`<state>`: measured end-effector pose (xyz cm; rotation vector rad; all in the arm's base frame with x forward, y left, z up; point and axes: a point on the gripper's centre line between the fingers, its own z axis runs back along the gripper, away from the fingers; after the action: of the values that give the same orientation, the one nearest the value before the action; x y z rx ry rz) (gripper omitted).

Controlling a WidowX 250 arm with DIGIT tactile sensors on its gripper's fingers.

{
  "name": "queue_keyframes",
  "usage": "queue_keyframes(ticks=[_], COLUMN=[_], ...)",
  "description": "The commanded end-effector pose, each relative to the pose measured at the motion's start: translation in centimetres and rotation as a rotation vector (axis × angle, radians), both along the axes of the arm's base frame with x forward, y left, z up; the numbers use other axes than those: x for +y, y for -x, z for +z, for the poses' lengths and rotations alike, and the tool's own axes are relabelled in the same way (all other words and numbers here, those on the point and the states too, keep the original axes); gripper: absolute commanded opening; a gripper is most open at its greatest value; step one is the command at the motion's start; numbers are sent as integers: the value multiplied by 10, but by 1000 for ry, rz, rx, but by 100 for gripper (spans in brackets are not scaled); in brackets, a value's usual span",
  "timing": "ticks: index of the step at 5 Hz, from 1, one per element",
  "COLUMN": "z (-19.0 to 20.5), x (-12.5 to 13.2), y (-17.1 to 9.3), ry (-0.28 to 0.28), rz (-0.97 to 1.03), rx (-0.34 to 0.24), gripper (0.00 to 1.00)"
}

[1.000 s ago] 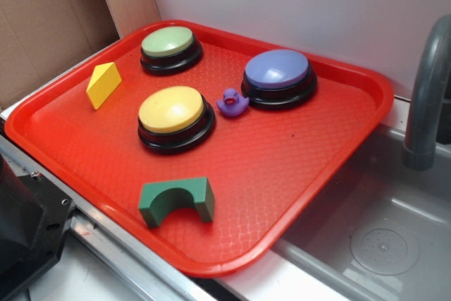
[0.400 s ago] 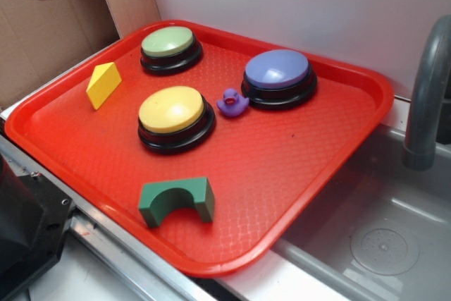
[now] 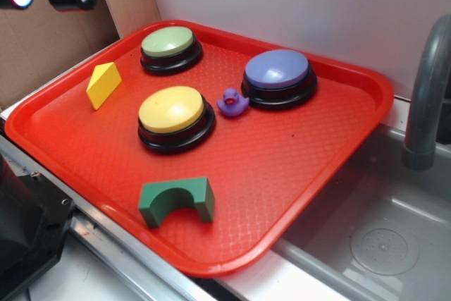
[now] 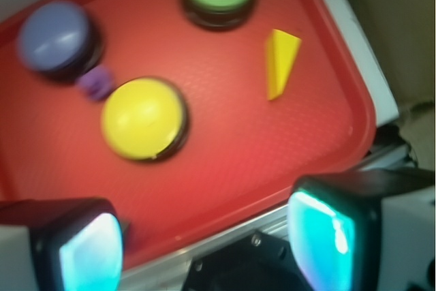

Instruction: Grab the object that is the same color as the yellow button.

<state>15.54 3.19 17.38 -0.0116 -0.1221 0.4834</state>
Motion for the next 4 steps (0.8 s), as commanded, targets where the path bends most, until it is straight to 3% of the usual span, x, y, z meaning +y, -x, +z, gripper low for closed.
queue_keyframes(ticks=[1,2,4], z=[-47,-71,-115], x=[62,78,81], y=[-11,-19,-43], ry=[-8,-22,-57], rz=[218,265,269], rx=[-36,-64,-77], gripper=[100,100,100])
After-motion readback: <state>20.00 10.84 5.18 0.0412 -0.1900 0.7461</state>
